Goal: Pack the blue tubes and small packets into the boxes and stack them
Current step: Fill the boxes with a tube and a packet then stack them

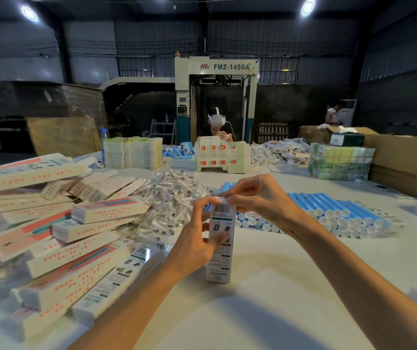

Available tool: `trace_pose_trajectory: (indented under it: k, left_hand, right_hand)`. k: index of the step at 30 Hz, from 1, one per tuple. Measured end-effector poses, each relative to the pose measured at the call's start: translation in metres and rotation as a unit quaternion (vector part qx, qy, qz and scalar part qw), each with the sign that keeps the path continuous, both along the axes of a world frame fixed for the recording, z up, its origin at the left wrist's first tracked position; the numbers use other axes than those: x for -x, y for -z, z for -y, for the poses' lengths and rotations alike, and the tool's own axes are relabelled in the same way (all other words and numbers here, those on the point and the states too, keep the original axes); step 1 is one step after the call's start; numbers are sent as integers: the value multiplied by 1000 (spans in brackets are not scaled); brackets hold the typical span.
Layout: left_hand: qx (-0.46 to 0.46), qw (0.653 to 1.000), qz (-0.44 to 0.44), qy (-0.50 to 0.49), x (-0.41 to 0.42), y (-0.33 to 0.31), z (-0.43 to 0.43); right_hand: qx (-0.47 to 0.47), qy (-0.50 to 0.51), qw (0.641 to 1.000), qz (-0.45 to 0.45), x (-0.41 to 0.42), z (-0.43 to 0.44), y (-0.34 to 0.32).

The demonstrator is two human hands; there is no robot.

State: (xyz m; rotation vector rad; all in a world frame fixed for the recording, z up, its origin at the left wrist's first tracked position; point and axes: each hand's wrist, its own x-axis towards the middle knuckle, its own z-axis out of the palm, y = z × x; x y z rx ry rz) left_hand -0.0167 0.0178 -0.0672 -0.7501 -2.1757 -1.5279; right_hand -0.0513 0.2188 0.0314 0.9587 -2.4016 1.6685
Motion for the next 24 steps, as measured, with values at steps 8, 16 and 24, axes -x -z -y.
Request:
trace_pose_trajectory:
  k: [8, 16, 24]
  left_hand:
    - [45, 998, -5, -40, 6, -7, 6]
    - [-137, 987, -48, -64, 7, -22, -1]
    - [-141, 988, -39, -51, 6, -23, 4]
  right_hand:
    - [36, 1, 999, 31, 1, 0, 6]
    - [2, 14, 1000, 7, 1, 1, 5]
    - [-8, 28, 1000, 3, 0, 5, 0]
